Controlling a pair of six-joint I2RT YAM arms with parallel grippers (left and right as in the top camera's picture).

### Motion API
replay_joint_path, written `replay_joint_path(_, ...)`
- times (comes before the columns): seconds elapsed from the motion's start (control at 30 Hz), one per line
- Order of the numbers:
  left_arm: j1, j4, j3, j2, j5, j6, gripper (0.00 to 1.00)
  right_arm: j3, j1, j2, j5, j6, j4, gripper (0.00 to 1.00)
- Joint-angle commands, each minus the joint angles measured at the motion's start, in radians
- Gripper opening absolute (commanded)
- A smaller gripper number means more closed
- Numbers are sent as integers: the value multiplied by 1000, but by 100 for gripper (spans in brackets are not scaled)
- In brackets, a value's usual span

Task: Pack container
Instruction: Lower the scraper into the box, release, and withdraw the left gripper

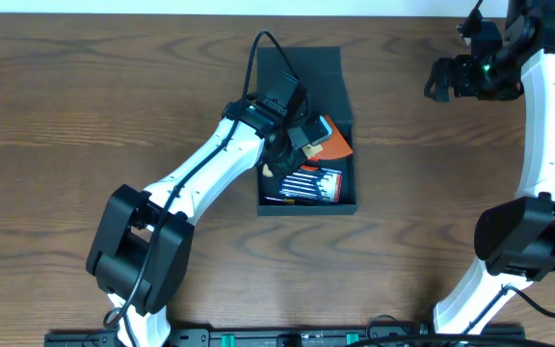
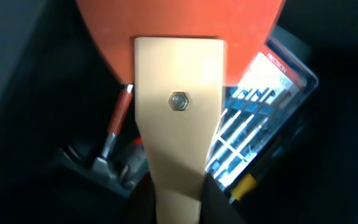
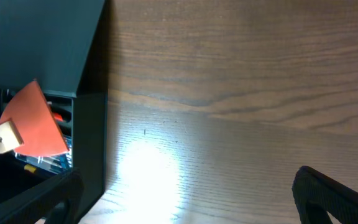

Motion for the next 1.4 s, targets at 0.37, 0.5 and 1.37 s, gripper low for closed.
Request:
replay_joint_path(0.37, 2, -19, 16, -2, 8, 2, 56, 1, 6, -6, 2, 11, -5, 99)
replay_joint_path(0.5, 3, -57, 24, -31, -40, -38, 61, 1, 6, -6, -13, 11, -3, 99)
replay_joint_path(1.37, 628, -128, 134, -425, 270, -847, 6, 185, 6, -6, -579, 251, 160, 1)
